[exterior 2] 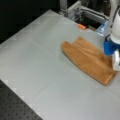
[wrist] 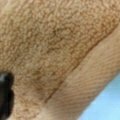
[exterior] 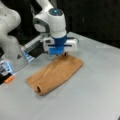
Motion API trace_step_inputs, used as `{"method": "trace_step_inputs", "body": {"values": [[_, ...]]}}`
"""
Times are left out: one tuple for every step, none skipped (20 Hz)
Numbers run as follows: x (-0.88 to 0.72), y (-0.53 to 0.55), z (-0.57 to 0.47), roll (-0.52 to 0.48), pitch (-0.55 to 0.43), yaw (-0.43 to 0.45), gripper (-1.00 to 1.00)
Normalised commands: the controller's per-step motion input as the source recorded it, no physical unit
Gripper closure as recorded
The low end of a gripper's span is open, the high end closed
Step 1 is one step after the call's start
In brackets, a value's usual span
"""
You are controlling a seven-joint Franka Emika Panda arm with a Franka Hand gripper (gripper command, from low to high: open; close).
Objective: Folding a towel twice
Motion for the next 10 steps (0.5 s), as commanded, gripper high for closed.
{"method": "trace_step_inputs", "body": {"values": [[-0.06,0.05,0.03,0.112,-0.051,-0.03,-1.0],[-0.06,0.05,0.08,0.137,0.043,-0.034,-1.0],[-0.07,0.05,0.17,0.148,0.106,-0.04,-1.0],[-0.07,0.05,0.21,0.15,0.126,-0.041,-1.0],[-0.06,0.05,0.31,0.153,0.208,-0.049,-1.0],[-0.06,0.04,0.35,0.151,0.226,-0.056,-1.0],[-0.05,0.04,0.34,0.147,0.226,-0.061,-1.0],[0.0,0.03,0.39,0.115,0.322,-0.063,-1.0],[0.05,0.01,0.46,0.088,0.36,-0.058,-1.0],[0.09,0.0,0.46,0.074,0.358,-0.053,-1.0]]}}
